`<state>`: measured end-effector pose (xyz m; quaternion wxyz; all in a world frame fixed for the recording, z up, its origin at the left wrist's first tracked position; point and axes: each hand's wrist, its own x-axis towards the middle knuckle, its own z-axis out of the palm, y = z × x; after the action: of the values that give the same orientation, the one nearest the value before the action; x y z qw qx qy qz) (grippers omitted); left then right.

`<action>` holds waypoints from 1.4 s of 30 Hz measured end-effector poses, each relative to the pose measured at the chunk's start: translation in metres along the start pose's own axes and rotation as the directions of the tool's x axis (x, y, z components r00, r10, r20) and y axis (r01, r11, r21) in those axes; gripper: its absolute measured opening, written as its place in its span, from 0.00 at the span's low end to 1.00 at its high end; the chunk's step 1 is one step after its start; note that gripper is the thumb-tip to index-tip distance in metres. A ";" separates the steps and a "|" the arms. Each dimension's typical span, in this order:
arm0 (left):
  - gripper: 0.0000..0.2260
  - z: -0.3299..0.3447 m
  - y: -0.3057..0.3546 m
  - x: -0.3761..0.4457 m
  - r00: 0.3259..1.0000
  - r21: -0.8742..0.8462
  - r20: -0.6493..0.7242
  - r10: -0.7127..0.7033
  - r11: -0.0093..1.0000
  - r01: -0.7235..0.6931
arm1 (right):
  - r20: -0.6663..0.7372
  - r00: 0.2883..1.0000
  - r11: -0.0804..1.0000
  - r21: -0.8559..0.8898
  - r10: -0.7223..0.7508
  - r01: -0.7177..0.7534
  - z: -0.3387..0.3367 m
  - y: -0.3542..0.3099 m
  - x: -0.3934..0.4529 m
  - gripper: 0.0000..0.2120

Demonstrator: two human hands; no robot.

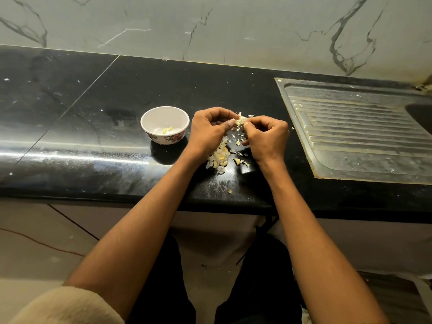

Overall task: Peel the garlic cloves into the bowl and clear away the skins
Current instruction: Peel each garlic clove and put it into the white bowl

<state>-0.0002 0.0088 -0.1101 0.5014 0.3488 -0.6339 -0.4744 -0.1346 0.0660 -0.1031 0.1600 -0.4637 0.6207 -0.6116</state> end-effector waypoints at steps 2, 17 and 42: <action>0.06 0.001 0.000 0.000 1.000 -0.009 -0.009 0.006 1.000 -0.006 | -0.005 1.000 1.000 0.004 0.018 -0.018 0.000 0.000 0.000 0.13; 0.04 0.001 0.000 -0.001 0.999 -0.020 -0.023 -0.026 0.999 0.025 | -0.065 0.995 0.963 -0.264 -0.072 0.052 0.001 0.007 0.006 0.07; 0.04 0.001 0.002 -0.002 1.000 -0.100 0.006 0.018 0.995 -0.018 | 0.191 0.967 0.939 0.269 0.165 -0.214 -0.001 -0.003 0.000 0.03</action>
<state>-0.0005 0.0118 -0.1086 0.5201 0.3160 -0.6145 -0.5020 -0.1342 0.0672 -0.1006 0.3351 -0.4227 0.5517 -0.6361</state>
